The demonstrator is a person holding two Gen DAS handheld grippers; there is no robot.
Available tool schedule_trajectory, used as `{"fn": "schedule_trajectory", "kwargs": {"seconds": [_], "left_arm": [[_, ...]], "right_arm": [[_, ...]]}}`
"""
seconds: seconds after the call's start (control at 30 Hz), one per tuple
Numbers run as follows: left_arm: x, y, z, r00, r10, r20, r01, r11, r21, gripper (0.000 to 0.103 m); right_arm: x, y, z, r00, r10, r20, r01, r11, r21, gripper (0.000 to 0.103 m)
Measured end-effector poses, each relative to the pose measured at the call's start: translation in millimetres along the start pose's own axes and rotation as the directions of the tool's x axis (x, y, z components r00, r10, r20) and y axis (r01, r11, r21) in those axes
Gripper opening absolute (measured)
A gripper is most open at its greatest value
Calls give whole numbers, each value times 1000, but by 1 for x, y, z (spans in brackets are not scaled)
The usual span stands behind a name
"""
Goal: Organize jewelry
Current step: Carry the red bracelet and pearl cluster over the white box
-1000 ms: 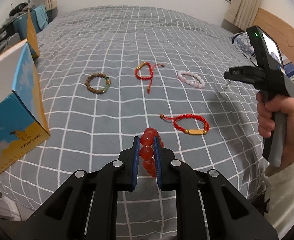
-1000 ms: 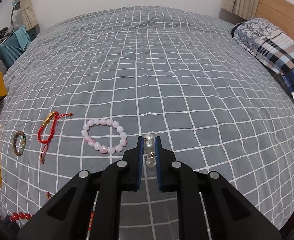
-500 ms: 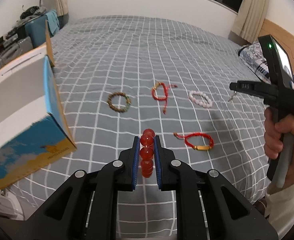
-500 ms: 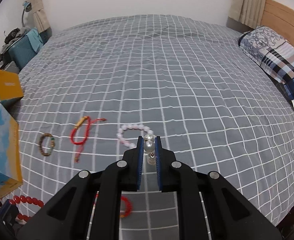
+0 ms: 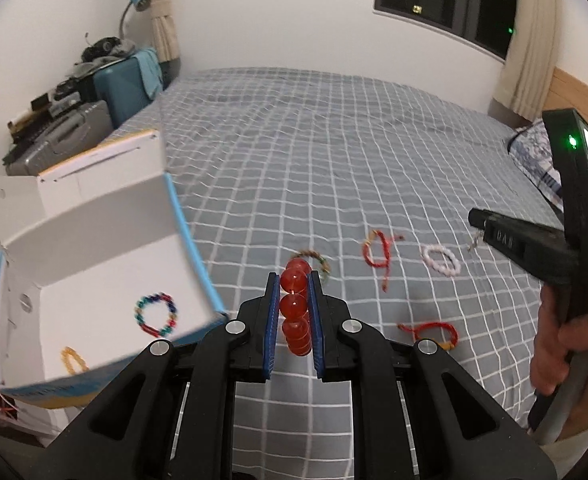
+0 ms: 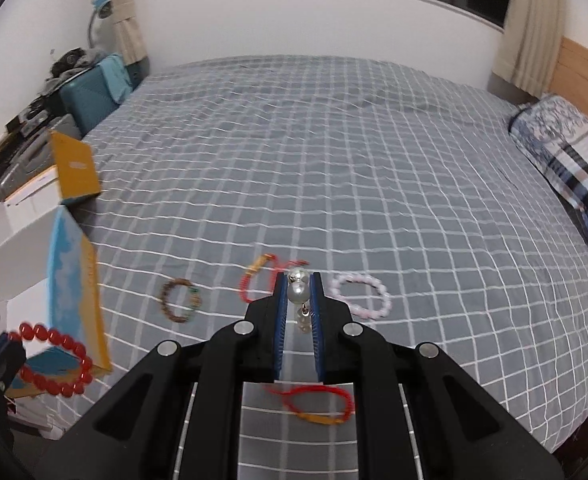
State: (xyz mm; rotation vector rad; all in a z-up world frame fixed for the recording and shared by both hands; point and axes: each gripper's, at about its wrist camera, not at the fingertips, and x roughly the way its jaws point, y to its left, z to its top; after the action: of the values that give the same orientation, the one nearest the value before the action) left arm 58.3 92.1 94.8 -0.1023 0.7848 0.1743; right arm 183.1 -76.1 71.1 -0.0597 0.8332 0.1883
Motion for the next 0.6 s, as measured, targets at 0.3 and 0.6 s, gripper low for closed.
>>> {"fn": "schedule_trajectory", "kwargs": {"seconds": [0.3, 0.6], "left_arm": [[-28, 70, 27, 996, 83, 32, -80, 993, -87, 13], [-41, 150, 21, 985, 174, 5, -171, 970, -173, 13]], "right_arm": [[-30, 96, 20, 994, 96, 43, -91, 990, -107, 11], [-39, 204, 11, 975, 220, 30, -208, 951, -227, 11]]}}
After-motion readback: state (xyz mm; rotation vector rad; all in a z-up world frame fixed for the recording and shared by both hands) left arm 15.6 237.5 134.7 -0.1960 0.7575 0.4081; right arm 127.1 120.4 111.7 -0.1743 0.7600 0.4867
